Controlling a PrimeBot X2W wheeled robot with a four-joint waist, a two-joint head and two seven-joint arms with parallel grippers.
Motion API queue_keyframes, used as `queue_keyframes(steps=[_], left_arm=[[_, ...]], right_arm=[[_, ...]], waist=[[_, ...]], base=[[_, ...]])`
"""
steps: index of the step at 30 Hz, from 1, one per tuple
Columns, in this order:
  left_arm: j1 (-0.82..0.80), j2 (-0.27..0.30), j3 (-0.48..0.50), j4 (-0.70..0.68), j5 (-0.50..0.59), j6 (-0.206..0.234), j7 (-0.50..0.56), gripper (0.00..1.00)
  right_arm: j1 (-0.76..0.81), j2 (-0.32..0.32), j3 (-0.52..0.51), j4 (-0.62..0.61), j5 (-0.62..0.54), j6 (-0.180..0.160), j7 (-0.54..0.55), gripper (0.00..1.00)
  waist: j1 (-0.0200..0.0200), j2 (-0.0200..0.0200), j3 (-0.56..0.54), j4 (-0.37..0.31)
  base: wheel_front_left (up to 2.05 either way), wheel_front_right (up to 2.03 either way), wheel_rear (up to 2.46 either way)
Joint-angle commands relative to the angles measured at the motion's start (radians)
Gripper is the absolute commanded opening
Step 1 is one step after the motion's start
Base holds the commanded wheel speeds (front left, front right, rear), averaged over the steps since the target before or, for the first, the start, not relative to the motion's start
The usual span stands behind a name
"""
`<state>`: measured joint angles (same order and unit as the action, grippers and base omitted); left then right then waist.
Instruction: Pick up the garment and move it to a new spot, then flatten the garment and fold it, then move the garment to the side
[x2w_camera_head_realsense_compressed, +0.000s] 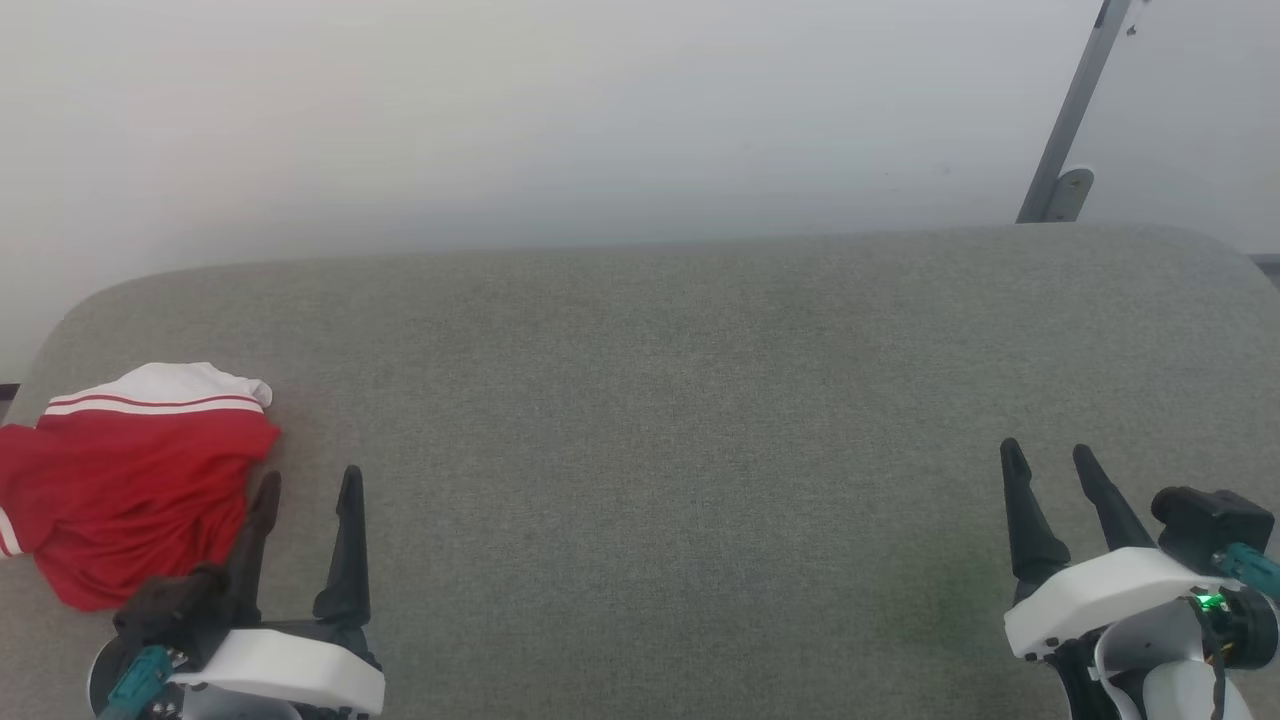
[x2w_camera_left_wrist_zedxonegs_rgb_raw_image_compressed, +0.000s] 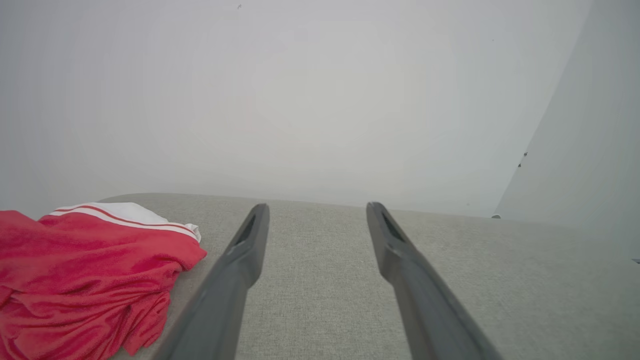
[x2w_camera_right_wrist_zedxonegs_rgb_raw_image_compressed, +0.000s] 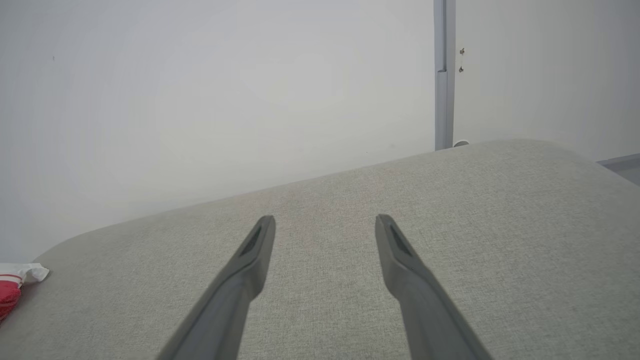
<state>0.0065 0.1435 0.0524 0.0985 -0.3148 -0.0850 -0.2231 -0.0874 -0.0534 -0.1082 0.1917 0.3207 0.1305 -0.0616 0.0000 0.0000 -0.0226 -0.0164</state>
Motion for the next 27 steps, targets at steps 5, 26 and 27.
queue_keyframes(steps=[5,26,27], left_arm=[[0.010,0.000,0.010,-0.013,0.051,-0.006,-0.018,1.00],[0.021,-0.004,0.028,-0.013,0.144,-0.014,-0.043,1.00],[0.021,-0.005,0.028,-0.012,0.144,-0.015,-0.043,1.00]], right_arm=[[-0.008,0.003,-0.002,-0.013,-0.052,0.000,-0.013,1.00],[-0.013,0.003,0.000,-0.015,-0.161,0.000,-0.033,1.00],[-0.013,0.003,0.001,-0.015,-0.162,0.000,-0.033,1.00]], waist=[[0.0000,0.0000,-0.002,0.000],[0.0000,0.0000,-0.008,-0.004],[0.0000,0.0000,-0.008,-0.004]], base=[[0.00,0.00,0.00],[0.00,0.00,0.00],[0.00,0.00,0.00]])
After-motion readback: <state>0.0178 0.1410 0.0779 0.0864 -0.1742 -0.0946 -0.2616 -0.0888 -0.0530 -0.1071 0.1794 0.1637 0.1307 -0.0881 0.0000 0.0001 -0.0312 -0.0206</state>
